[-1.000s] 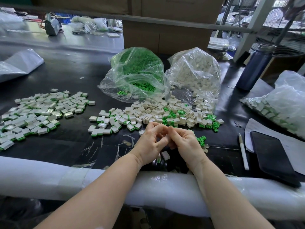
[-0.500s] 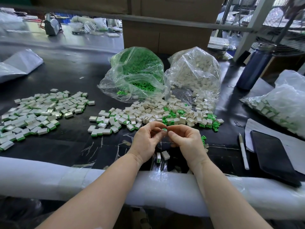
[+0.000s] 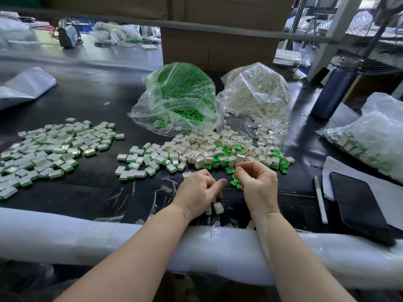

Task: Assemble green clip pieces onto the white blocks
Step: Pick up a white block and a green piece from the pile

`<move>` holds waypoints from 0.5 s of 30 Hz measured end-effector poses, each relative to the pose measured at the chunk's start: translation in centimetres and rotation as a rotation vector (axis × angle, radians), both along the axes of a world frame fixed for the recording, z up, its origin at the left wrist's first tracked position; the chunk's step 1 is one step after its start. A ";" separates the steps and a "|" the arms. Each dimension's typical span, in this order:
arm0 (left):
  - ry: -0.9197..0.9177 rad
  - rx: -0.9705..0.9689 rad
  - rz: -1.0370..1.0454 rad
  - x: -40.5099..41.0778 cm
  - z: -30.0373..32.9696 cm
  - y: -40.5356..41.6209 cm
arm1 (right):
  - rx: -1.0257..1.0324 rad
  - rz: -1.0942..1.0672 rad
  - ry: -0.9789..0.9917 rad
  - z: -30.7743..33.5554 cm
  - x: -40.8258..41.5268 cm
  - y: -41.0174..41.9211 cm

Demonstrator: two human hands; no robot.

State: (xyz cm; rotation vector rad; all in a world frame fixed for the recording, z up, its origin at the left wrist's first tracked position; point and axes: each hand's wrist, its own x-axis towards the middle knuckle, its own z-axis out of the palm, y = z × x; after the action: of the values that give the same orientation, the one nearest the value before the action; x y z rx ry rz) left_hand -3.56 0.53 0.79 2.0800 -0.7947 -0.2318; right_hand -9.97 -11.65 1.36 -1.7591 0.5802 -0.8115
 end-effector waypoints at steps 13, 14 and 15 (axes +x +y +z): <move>-0.207 0.275 0.248 0.9 -0.8 -0.7 | -0.161 -0.119 0.158 -0.3 0.0 -0.2; -0.216 0.316 0.235 1.0 -0.9 -0.8 | -0.180 -0.127 0.171 -0.3 -0.1 -0.2; -0.217 0.327 0.234 1.0 -0.9 -0.8 | -0.198 -0.129 0.188 -0.2 -0.1 -0.2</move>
State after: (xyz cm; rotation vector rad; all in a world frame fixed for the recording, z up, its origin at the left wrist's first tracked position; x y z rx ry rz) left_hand -2.51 -0.28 -0.16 2.5172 -0.6647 -0.0058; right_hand -10.08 -11.81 1.12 -2.0101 0.7656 -0.8204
